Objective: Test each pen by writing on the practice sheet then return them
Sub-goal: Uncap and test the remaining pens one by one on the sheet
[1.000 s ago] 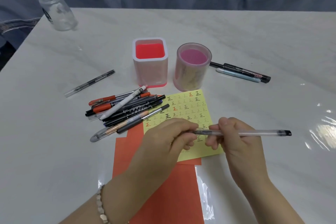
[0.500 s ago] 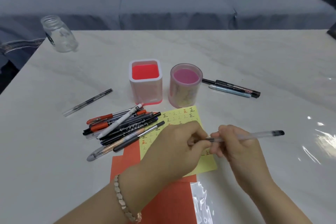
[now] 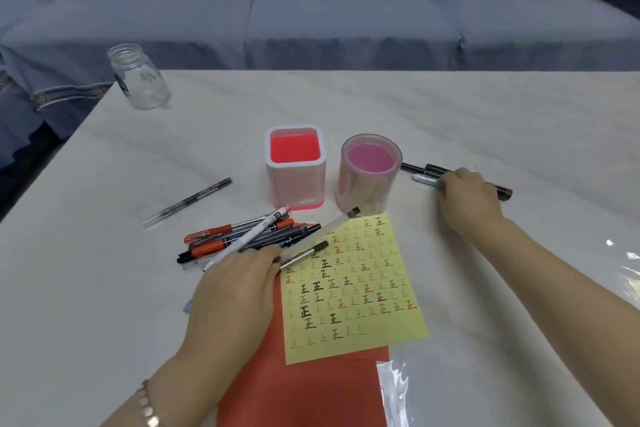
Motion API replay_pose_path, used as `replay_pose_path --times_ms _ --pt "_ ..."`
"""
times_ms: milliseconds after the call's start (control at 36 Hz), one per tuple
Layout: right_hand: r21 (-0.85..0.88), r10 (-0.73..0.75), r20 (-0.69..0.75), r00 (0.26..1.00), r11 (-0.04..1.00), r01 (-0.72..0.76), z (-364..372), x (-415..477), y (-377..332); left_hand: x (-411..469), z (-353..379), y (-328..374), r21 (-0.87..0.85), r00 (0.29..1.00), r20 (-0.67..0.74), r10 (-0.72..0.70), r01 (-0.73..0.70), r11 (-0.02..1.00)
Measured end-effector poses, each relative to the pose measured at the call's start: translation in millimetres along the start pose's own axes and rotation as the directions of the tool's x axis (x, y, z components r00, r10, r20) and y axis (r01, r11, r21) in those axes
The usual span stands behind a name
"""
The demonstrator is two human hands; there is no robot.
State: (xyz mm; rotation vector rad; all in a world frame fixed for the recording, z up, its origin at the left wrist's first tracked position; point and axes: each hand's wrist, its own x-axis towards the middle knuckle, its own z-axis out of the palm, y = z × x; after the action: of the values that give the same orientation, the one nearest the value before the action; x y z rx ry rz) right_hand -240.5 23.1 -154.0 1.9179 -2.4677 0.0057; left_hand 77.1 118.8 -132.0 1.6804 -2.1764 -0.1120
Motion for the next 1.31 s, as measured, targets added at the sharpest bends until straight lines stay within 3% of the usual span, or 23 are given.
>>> replay_pose_path --times_ms 167,250,361,444,583,667,722,778,833,889,945,1056,1139,1306 --pt "0.005 0.063 0.052 0.997 0.998 -0.064 7 0 9 -1 12 -26 0.12 0.996 -0.08 0.034 -0.025 0.992" --pt "0.025 0.026 0.062 0.998 0.999 -0.028 4 -12 10 -2 19 -30 0.167 0.998 -0.068 0.013 -0.001 0.986" --pt "0.273 -0.036 0.017 0.999 0.962 0.03 -15 -46 0 -5 23 -28 0.163 0.999 -0.051 -0.007 0.015 0.986" --pt "0.449 -0.17 -0.01 0.985 0.88 0.157 -36 -81 -17 -6 19 -12 0.041 0.999 -0.04 -0.029 0.031 0.999" --pt "0.581 -0.395 0.066 0.916 0.762 0.287 -68 -137 -51 -7 5 27 -0.262 0.968 -0.02 0.249 -0.245 0.933" --pt "0.611 -0.469 0.102 0.877 0.726 0.317 -72 -154 -65 -7 7 41 -0.183 0.894 -0.001 0.448 -0.44 0.879" --pt "0.665 -0.474 0.107 0.874 0.688 0.291 -72 -158 -69 -7 12 44 -0.135 0.874 0.008 0.486 -0.481 0.867" --pt "0.798 -0.432 0.133 0.892 0.58 0.162 -75 -158 -70 -10 18 40 -0.174 0.884 -0.002 0.468 -0.461 0.87" --pt "0.923 -0.392 0.198 0.899 0.382 -0.037 -80 -155 -69 -12 15 38 -0.276 0.916 0.037 0.399 -0.374 0.885" --pt "0.965 -0.357 0.247 0.901 0.177 -0.194 -83 -153 -67 -14 6 38 -0.392 0.96 0.077 0.271 -0.221 0.893" --pt "0.962 -0.339 0.267 0.902 0.048 -0.267 -81 -155 -71 -18 5 39 -0.495 0.97 0.099 0.222 -0.146 0.857" --pt "0.962 -0.269 0.263 0.926 0.141 -0.233 -63 -166 -96 -22 5 46 -0.613 0.955 0.061 0.291 -0.194 0.766" --pt "0.969 -0.109 0.199 0.974 0.169 -0.179 -51 -170 -109 -25 8 50 -0.549 0.947 0.007 0.32 -0.264 0.793" --pt "0.975 -0.115 0.176 0.978 0.156 -0.158 -53 -172 -109 -28 9 44 -0.58 0.948 0.06 0.313 -0.222 0.784"
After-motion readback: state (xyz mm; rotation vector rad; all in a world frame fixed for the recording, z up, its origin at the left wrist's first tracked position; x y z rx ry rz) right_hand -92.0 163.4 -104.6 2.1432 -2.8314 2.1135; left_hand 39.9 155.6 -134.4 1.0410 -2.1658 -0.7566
